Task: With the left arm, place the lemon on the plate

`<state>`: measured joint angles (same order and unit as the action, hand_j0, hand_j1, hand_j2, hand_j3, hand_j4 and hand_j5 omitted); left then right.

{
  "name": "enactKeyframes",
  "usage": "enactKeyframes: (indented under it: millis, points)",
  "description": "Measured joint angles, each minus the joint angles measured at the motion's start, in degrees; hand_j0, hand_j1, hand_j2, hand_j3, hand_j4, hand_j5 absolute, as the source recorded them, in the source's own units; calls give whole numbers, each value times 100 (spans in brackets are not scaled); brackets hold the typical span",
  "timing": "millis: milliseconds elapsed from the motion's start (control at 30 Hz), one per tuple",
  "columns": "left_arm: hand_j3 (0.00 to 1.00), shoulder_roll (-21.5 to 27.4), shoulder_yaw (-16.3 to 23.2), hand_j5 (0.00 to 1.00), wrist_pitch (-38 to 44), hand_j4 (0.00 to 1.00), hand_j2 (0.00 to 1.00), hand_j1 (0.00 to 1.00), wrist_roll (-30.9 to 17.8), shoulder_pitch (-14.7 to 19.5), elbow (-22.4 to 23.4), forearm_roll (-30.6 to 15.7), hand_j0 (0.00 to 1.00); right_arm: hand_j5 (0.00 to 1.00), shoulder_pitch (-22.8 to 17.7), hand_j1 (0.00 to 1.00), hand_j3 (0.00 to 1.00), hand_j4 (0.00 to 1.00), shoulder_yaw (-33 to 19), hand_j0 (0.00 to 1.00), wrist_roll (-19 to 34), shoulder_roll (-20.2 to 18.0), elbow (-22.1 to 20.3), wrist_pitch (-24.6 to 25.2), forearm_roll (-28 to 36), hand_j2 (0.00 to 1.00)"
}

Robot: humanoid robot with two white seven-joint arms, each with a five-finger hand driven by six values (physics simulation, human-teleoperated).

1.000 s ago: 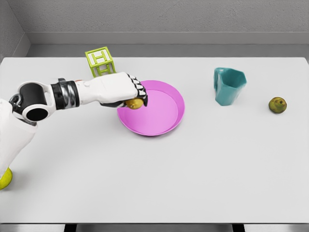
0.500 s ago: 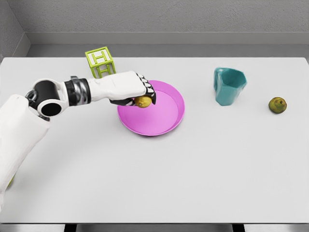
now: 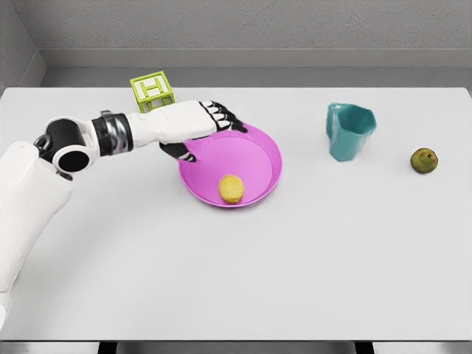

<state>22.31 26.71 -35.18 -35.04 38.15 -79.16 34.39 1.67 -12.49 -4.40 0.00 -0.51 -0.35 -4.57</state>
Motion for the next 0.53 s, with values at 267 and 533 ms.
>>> enactKeyframes:
  millis: [267,533]
  points:
    - [100,1119,-1302,100,-7,100,100,100,-2,-1072,2,-440,100,100,0,100,100,100,0,100,0,0,1,0,0,100]
    - [100,1725,-2265,100,2,100,100,100,0,-1380,79,-674,100,100,0,100,100,100,0,100,0,0,0,0,0,100]
